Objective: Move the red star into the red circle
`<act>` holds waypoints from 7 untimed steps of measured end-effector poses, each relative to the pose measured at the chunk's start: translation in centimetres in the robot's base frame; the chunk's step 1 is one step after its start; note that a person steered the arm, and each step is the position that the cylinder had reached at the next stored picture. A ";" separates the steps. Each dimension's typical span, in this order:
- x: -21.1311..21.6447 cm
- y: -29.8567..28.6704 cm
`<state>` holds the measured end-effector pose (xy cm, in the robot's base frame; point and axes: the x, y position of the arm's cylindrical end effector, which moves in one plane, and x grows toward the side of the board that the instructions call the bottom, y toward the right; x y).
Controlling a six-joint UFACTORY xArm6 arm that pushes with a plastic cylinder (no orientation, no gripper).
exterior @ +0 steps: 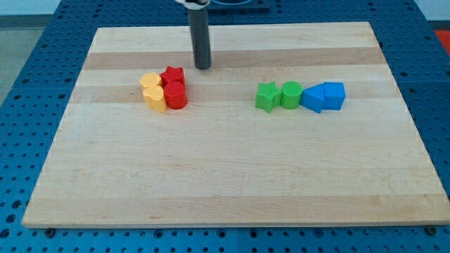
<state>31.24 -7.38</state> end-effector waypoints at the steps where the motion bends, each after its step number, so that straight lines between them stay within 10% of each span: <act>1: 0.0 -2.3; 7: 3.1 -4.9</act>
<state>34.38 -12.28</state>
